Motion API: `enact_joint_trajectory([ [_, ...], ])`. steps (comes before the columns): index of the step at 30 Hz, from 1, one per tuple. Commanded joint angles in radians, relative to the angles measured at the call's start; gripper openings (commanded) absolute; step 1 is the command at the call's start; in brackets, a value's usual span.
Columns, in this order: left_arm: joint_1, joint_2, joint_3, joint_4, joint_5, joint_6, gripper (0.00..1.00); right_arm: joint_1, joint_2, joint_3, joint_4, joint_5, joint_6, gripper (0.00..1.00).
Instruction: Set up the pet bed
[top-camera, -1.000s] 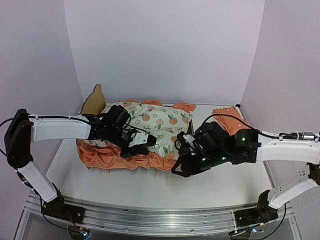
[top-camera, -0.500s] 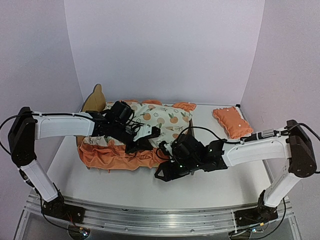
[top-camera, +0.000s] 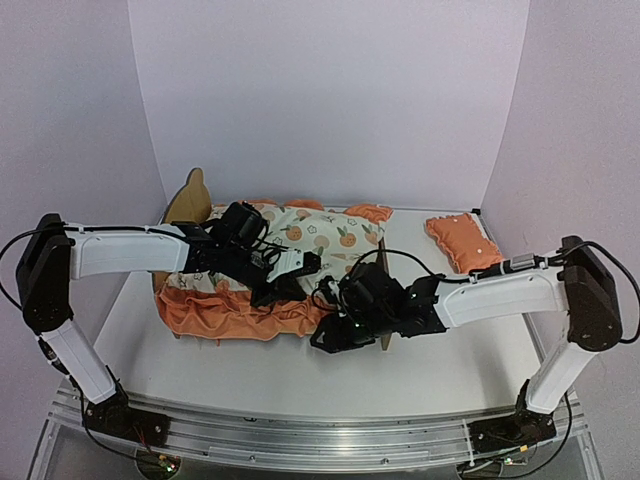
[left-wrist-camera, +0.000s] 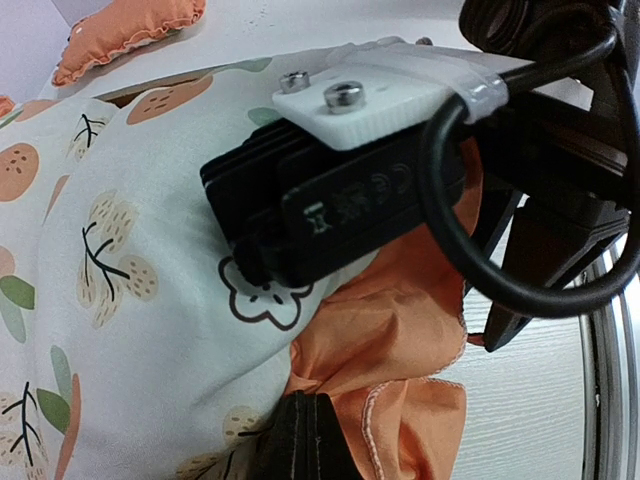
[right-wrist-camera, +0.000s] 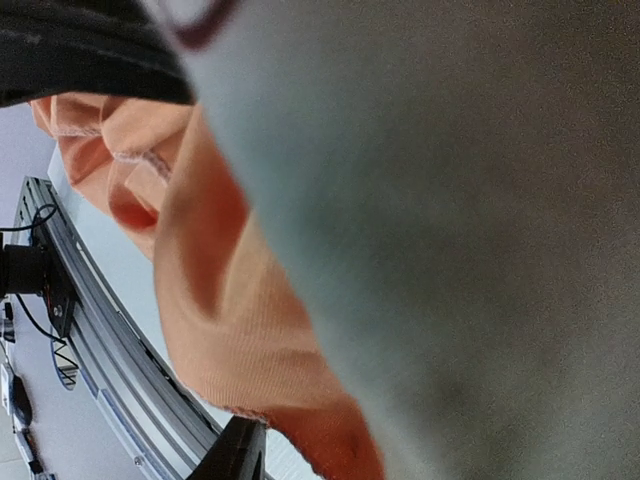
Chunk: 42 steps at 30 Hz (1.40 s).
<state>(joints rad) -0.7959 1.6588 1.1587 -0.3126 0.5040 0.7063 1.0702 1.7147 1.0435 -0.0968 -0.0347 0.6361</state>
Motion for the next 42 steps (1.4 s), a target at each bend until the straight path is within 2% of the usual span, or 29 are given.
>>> enact_joint_trajectory([
  [1, -0.002, -0.009, 0.03, 0.018, 0.027, -0.003, 0.0, -0.008, -0.003, 0.028, 0.022, 0.026, 0.013, 0.36],
  [12, -0.002, -0.009, 0.029, 0.02, 0.033, -0.002, 0.0, -0.01, 0.052, 0.095, -0.048, 0.071, 0.045, 0.34],
  [15, -0.002, -0.012, 0.026, 0.017, 0.033, -0.001, 0.0, -0.011, 0.056, 0.096, -0.049, 0.073, 0.042, 0.28],
  [22, -0.002, -0.015, 0.025, 0.015, 0.03, -0.002, 0.0, -0.014, 0.044, 0.056, -0.051, 0.077, 0.041, 0.02],
  [23, -0.002, -0.015, 0.027, 0.015, 0.029, -0.002, 0.0, -0.016, 0.034, 0.037, -0.05, 0.077, 0.042, 0.01],
  [27, 0.001, -0.016, 0.03, 0.014, 0.023, -0.009, 0.0, -0.016, -0.023, -0.059, -0.055, 0.049, 0.036, 0.0],
  [33, 0.012, -0.013, 0.039, 0.019, 0.022, -0.025, 0.0, -0.014, -0.111, -0.192, -0.055, -0.094, -0.037, 0.0],
  [42, 0.012, -0.028, 0.003, -0.006, 0.039, -0.011, 0.0, -0.014, -0.09, -0.209, -0.071, -0.159, -0.082, 0.0],
])
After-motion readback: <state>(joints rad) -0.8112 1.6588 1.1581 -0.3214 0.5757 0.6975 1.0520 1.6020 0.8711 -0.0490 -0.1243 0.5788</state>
